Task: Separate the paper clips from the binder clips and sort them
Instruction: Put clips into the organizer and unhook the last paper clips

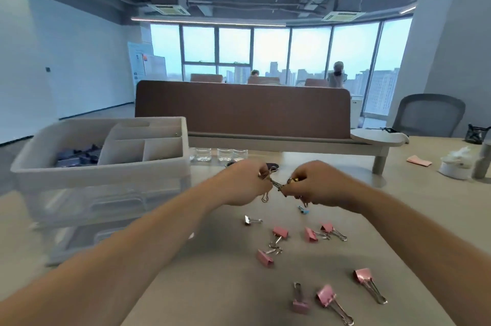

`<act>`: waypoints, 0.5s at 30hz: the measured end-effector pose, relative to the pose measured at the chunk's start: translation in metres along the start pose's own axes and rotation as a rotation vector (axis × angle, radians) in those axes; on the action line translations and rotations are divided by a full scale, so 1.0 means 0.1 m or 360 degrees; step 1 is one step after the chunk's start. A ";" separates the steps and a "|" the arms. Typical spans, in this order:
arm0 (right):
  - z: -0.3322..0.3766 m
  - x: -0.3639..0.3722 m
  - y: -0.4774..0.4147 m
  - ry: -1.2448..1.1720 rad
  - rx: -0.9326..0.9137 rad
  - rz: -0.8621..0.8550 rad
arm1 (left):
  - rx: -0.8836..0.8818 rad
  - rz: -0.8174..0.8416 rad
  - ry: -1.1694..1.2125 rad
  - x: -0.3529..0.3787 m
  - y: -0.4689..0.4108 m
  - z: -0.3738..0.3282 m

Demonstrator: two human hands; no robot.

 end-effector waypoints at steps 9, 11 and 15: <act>1.33 0.54 -0.55 -0.0086 -0.0321 0.0067 | -0.0259 -0.0334 -0.0056 -1.08 0.45 0.91; 1.57 0.67 -0.74 -0.0115 -0.0379 0.0080 | -0.0333 -0.0400 -0.0098 -1.30 0.50 1.16; 1.95 0.88 -1.14 -0.0162 -0.0417 0.0108 | -0.0426 -0.0478 -0.0108 -1.66 0.51 1.61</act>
Point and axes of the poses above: each hand's wrist, its own y-axis away from the middle knuckle, its own x-axis out of the palm, z = x × y, the point moved 9 cm from there along -y, towards the middle knuckle, and after that the axes turned 15 degrees about -y, right-handed, at the moved point
